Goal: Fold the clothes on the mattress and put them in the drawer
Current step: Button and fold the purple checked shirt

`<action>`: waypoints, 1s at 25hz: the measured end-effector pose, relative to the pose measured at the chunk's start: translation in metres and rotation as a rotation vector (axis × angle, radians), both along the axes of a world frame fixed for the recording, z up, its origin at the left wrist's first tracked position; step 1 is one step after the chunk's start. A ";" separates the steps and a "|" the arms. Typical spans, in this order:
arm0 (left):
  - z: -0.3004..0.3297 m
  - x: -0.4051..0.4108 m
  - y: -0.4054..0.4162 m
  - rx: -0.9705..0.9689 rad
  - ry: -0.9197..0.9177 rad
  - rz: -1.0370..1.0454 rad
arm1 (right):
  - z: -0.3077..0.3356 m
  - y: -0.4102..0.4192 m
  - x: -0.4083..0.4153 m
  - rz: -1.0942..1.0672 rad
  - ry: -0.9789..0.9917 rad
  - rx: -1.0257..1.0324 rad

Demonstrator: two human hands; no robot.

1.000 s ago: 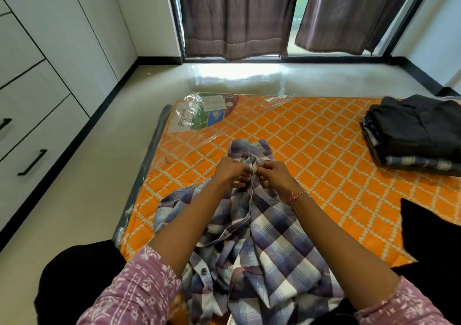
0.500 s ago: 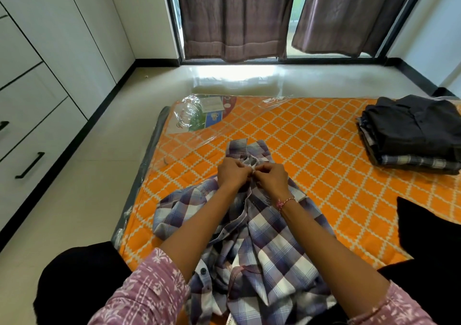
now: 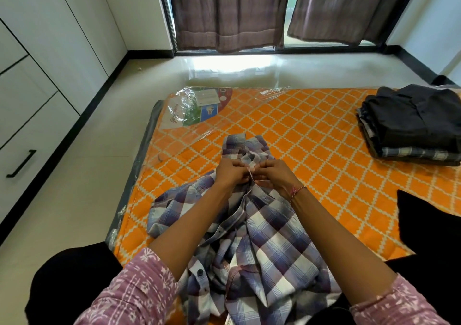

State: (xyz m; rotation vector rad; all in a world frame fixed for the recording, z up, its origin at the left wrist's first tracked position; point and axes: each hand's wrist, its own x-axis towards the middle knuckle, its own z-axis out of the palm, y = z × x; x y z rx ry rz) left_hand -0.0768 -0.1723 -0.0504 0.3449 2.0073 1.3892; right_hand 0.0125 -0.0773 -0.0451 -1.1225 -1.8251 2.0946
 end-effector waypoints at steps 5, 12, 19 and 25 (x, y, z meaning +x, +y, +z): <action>-0.007 0.008 0.000 0.066 -0.111 0.142 | -0.012 -0.013 -0.010 0.029 -0.121 0.613; -0.014 0.008 0.001 0.189 -0.301 0.268 | -0.019 -0.018 -0.010 -0.057 -0.049 0.445; -0.014 0.004 -0.001 0.233 -0.272 0.167 | -0.024 -0.016 -0.014 -0.030 -0.129 0.792; -0.013 0.005 -0.001 0.019 -0.177 0.112 | -0.036 -0.037 -0.007 -0.121 -0.151 0.947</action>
